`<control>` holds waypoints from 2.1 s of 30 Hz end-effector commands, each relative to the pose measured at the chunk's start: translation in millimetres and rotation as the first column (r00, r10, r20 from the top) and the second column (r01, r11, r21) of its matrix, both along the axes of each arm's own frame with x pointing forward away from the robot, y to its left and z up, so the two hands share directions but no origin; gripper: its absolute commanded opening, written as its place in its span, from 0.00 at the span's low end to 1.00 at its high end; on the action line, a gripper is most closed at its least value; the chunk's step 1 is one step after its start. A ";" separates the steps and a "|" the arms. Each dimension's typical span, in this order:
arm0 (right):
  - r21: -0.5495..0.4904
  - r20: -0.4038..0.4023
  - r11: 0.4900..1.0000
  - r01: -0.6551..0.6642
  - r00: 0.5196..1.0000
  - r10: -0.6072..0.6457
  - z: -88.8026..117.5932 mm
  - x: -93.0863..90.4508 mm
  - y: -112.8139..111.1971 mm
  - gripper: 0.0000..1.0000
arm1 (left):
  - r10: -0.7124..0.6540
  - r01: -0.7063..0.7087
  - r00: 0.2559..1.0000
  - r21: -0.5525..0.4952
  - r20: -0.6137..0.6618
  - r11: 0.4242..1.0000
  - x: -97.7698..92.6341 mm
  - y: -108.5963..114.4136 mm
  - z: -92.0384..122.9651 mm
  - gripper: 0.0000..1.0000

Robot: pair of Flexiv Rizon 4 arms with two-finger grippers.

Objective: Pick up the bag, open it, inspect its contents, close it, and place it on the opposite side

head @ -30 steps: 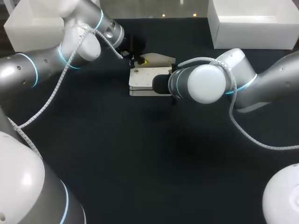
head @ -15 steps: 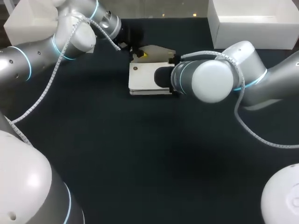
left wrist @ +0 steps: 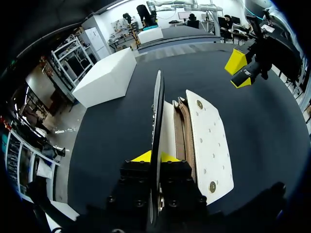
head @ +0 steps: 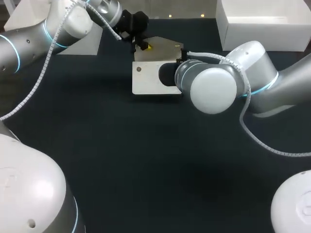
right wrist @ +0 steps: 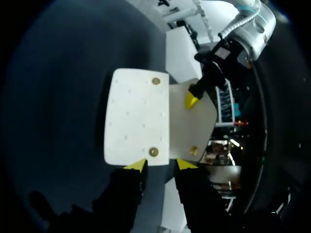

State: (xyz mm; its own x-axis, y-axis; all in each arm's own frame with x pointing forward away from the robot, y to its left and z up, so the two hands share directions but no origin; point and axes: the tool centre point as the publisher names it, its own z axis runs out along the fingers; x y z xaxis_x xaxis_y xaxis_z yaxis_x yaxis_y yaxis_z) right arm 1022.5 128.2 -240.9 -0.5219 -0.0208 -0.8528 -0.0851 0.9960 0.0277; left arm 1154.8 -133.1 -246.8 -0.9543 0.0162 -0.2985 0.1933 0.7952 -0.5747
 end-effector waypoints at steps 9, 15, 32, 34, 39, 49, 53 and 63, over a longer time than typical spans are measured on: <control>-0.015 0.224 1.000 0.000 0.975 0.003 22.8 -5.8 -9.0 0.00 | 0.029 -0.029 0.999 0.000 -0.016 1.000 -33.7 5.3 24.7 0.00; -0.004 0.215 1.000 0.004 0.977 -0.003 32.8 -8.2 -9.4 0.00 | 0.003 -0.002 1.000 0.040 -0.010 0.999 -42.5 1.7 30.4 0.00; -0.021 0.210 1.000 -0.022 0.977 0.026 41.6 9.5 4.7 0.00 | 0.028 -0.027 0.999 0.038 -0.035 0.999 -53.6 1.7 37.7 0.00; -0.022 0.196 0.999 -0.029 0.980 0.033 37.4 11.2 8.3 0.00 | 0.032 -0.030 0.999 0.040 -0.037 0.999 -56.2 1.1 38.7 0.00; -0.032 0.154 0.999 -0.040 0.987 0.045 25.2 17.5 17.0 0.00 | 0.039 -0.037 0.998 0.032 -0.052 0.999 -57.8 1.4 42.7 0.00; -0.055 0.128 0.998 -0.036 0.991 0.043 18.2 30.5 24.6 0.00 | 0.037 -0.037 0.998 0.010 -0.055 0.999 -59.7 5.2 51.4 0.00; -0.059 0.113 0.997 -0.041 0.992 0.048 13.2 37.8 28.7 0.00 | 0.026 -0.026 0.998 0.004 -0.056 1.000 -61.2 4.5 51.2 0.00; -0.046 0.070 0.999 -0.029 0.997 0.032 5.6 51.2 24.7 0.00 | 0.022 -0.022 0.998 -0.005 -0.055 1.000 -61.3 5.0 50.0 0.00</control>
